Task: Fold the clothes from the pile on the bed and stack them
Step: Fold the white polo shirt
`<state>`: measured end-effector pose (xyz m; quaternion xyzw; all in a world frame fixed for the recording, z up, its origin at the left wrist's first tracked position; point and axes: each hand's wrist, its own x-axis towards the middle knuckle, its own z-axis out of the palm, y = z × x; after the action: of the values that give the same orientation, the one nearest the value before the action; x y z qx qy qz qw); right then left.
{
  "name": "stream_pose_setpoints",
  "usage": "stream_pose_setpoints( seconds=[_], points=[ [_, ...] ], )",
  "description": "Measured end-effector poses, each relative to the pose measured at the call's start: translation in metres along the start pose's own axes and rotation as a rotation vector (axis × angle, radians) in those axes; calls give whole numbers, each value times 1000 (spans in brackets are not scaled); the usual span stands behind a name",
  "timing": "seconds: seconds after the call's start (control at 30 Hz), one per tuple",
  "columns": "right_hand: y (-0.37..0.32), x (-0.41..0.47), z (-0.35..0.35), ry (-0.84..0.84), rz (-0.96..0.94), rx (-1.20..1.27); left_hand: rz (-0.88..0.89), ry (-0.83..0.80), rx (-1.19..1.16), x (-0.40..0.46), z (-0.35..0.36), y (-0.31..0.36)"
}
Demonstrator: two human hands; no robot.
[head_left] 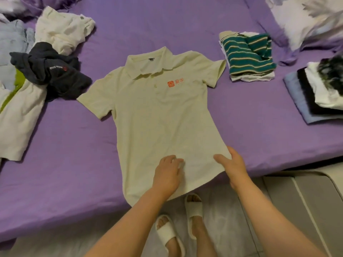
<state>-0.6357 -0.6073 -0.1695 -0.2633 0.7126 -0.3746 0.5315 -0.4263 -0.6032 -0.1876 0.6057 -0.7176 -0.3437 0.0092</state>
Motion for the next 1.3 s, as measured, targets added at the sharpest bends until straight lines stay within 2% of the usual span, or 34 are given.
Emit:
stream_pose_setpoints(
  seconds=[0.1,0.2,0.3,0.43,0.5,0.57,0.63,0.7,0.77,0.9,1.0,1.07,1.17,1.23,1.3],
  points=[
    [-9,-2,3,-26,-6,36,119,-33,-92,6,-6,24],
    [-13,-4,7,-108,-38,-51,195,-64,-266,8,-6,53],
    [-22,-6,9,-190,23,12,90,18,-390,11,-6,61],
    [-36,-9,6,-401,12,-22,-5,81,-342,21,-24,51],
    [-40,-12,9,-519,-58,-111,-94,64,-598,25,-36,48],
    [-41,-14,14,-561,-165,-277,-231,22,-838,29,-49,50],
    [-41,-16,21,-544,-229,-364,-295,-17,-822,36,-58,49],
    [-39,-14,24,-506,-212,-332,-326,-35,-779,40,-66,44],
    [-36,-10,23,-461,-205,-351,-366,-60,-884,43,-72,36],
    [-30,4,27,-388,-356,-641,-407,-112,-1112,42,-84,18],
    [-28,14,38,-289,-501,-820,-449,-134,-1184,39,-90,5],
    [-29,19,45,-238,-494,-829,-463,-98,-1201,38,-95,-6],
    [-31,21,53,-274,-381,-800,-468,-11,-1224,37,-106,-17],
    [-33,20,59,-271,-414,-830,-475,34,-1234,38,-114,-20],
    [-35,14,64,-216,-457,-761,-472,66,-1202,38,-121,-20]
  ],
)
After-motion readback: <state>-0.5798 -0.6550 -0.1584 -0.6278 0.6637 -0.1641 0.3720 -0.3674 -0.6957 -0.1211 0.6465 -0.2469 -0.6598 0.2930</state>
